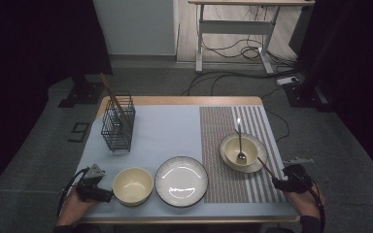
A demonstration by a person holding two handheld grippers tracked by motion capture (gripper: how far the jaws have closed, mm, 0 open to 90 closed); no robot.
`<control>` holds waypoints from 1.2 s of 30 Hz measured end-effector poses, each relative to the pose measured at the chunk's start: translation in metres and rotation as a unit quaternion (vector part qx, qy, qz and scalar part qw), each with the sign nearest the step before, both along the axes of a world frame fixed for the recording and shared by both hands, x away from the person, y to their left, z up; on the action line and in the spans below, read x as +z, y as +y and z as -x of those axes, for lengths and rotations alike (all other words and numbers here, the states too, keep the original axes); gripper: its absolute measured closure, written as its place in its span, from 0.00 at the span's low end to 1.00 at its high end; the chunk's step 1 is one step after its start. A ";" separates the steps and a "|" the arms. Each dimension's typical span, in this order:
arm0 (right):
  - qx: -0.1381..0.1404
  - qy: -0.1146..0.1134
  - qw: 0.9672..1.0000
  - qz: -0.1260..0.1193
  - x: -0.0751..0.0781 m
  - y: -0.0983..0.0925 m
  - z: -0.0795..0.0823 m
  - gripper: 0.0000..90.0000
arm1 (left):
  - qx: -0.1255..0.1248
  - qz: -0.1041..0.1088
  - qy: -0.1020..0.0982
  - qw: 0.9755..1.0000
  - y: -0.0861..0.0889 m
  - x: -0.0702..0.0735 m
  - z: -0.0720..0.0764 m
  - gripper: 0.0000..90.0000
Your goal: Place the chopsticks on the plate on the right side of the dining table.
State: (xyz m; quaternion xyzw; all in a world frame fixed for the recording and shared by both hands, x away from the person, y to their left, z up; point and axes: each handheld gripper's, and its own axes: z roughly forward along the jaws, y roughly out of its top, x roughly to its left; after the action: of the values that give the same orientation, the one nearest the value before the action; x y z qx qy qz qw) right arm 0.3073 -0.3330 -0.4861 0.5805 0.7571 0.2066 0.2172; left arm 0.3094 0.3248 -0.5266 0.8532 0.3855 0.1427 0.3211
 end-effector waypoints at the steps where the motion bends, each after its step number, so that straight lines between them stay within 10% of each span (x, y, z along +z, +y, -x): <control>1: 0.000 0.000 1.000 -0.001 0.000 -0.001 0.000 0.40 | 0.000 0.000 0.000 1.000 0.000 0.000 0.000 0.03; 36: -0.016 -0.005 1.000 0.009 -0.005 -0.015 -0.013 0.44 | 0.000 0.000 0.000 1.000 0.000 0.000 0.000 0.03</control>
State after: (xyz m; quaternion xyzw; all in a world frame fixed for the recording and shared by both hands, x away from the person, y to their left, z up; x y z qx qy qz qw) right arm 0.3207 -0.3476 -0.4908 0.5893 0.7486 0.1995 0.2291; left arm 0.3093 0.3247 -0.5267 0.8533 0.3852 0.1432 0.3210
